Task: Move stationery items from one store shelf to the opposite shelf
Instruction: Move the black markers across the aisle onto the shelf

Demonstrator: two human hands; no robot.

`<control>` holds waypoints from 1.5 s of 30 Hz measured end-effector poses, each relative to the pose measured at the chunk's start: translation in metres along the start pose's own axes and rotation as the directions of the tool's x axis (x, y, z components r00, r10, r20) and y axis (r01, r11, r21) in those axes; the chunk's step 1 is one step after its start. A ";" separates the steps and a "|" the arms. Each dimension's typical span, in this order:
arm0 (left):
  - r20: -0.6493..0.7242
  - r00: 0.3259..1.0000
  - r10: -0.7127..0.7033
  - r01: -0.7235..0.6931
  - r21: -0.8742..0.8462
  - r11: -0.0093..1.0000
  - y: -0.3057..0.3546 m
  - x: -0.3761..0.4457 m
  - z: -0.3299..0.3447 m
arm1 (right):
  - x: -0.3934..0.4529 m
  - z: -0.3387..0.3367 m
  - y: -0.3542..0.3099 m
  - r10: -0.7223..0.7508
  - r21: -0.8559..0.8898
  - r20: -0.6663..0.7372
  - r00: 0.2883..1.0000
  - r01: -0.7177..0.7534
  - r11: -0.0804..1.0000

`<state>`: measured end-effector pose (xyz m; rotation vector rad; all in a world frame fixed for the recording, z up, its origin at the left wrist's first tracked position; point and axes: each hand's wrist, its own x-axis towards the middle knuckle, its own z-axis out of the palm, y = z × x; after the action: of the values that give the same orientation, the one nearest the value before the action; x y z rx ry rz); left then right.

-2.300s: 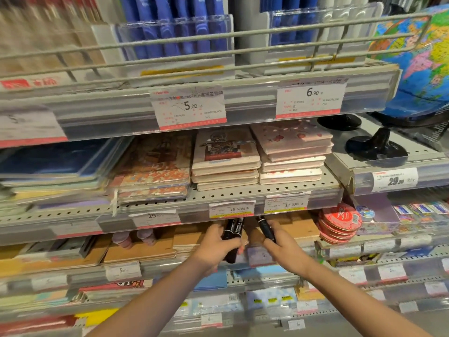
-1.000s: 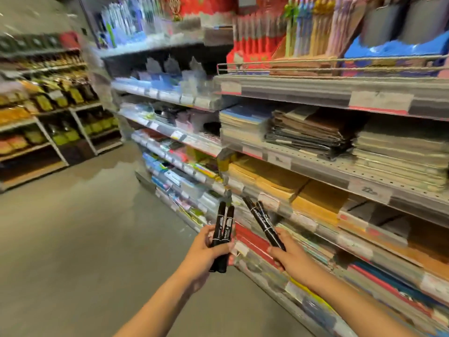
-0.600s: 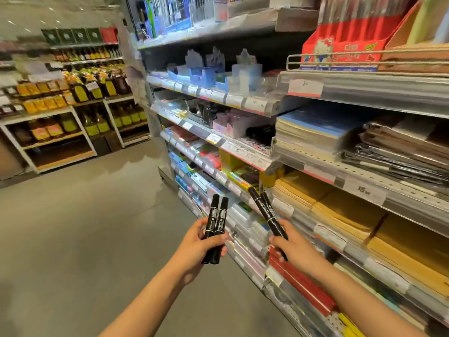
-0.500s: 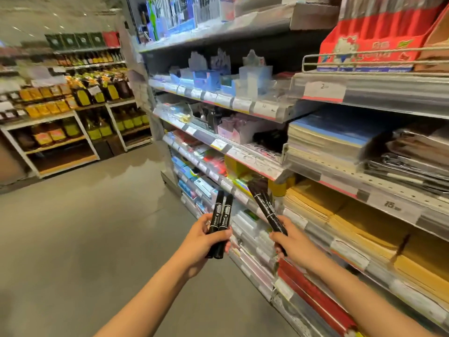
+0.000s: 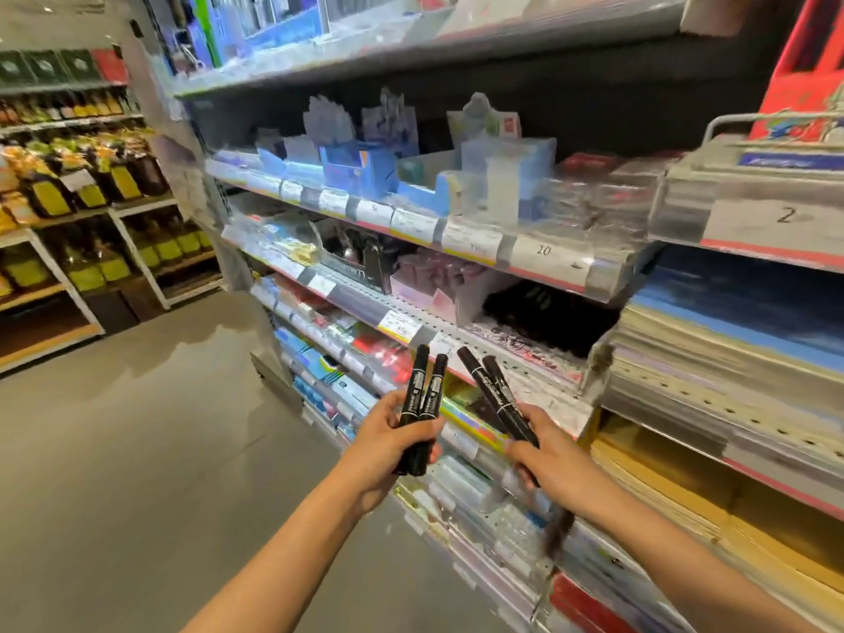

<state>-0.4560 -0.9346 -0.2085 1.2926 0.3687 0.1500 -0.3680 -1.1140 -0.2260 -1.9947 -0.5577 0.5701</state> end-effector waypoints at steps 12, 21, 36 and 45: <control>0.419 0.903 -0.098 0.065 0.091 0.994 0.043 0.130 -0.037 | 0.068 0.004 -0.048 0.085 -0.028 -0.469 0.879 -0.110 0.994; 0.620 0.769 -0.155 0.056 0.177 0.983 0.061 0.174 -0.056 | 0.120 -0.021 -0.049 0.297 -0.087 -0.762 0.576 -0.545 0.834; 0.682 0.705 -0.196 0.134 0.144 0.980 0.073 0.199 -0.080 | 0.175 -0.049 -0.056 0.412 -0.185 -0.810 0.418 -0.848 0.498; 0.678 0.706 -0.206 0.151 0.140 0.979 0.071 0.205 -0.078 | 0.175 -0.052 -0.037 0.207 -0.306 -0.837 0.507 -0.746 0.591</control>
<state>-0.2849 -0.7800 -0.1958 1.2807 -0.1553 -0.5206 -0.2053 -1.0284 -0.1988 -2.8407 0.4989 -0.2134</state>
